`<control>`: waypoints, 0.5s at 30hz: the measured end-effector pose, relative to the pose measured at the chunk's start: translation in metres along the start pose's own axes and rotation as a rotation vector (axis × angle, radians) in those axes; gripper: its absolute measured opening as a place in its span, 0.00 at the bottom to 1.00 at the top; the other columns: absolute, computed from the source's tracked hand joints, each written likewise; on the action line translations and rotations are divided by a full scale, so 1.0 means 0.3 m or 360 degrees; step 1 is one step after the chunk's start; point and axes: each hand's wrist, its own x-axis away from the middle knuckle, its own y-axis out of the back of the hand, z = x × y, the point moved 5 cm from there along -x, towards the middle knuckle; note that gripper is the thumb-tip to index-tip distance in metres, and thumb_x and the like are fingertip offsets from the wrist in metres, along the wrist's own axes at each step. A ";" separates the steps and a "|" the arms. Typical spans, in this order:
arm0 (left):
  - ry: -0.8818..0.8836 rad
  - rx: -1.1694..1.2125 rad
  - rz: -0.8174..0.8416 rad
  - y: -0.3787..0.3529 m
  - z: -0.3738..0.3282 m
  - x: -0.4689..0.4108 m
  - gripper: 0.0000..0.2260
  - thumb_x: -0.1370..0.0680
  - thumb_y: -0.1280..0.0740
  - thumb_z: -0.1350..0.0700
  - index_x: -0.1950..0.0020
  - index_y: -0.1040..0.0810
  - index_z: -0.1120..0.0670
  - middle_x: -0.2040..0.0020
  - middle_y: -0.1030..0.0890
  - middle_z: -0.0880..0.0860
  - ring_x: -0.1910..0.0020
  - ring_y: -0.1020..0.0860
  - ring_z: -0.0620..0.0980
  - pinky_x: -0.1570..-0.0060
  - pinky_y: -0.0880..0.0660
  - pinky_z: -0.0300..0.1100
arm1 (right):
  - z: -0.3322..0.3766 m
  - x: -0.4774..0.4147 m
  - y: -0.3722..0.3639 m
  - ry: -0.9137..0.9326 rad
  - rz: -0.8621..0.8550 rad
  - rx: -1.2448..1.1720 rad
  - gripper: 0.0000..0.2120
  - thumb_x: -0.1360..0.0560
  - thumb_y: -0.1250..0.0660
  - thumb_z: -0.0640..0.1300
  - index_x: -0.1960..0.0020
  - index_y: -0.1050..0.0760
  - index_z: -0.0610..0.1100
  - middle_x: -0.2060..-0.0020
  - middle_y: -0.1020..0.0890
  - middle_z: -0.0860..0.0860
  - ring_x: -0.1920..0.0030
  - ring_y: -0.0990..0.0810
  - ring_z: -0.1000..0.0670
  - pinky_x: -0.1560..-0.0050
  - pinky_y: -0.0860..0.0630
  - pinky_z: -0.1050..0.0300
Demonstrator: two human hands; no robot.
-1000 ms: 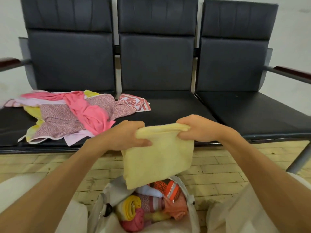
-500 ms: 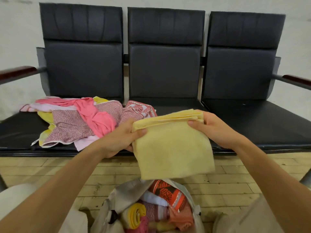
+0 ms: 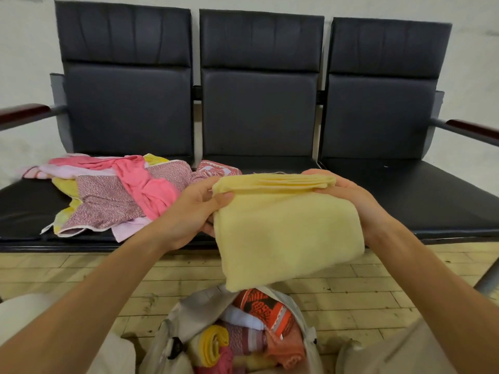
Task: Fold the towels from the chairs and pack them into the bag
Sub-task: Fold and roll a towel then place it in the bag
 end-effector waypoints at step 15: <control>-0.0058 -0.0039 -0.0046 -0.002 0.007 0.002 0.21 0.21 0.45 0.73 0.58 0.16 0.56 0.54 0.19 0.52 0.57 0.19 0.44 0.63 0.23 0.34 | -0.039 -0.005 -0.012 -0.0392 0.0220 -0.0319 0.17 0.26 0.46 0.40 0.69 0.23 0.44 0.66 0.22 0.47 0.66 0.22 0.48 0.61 0.25 0.53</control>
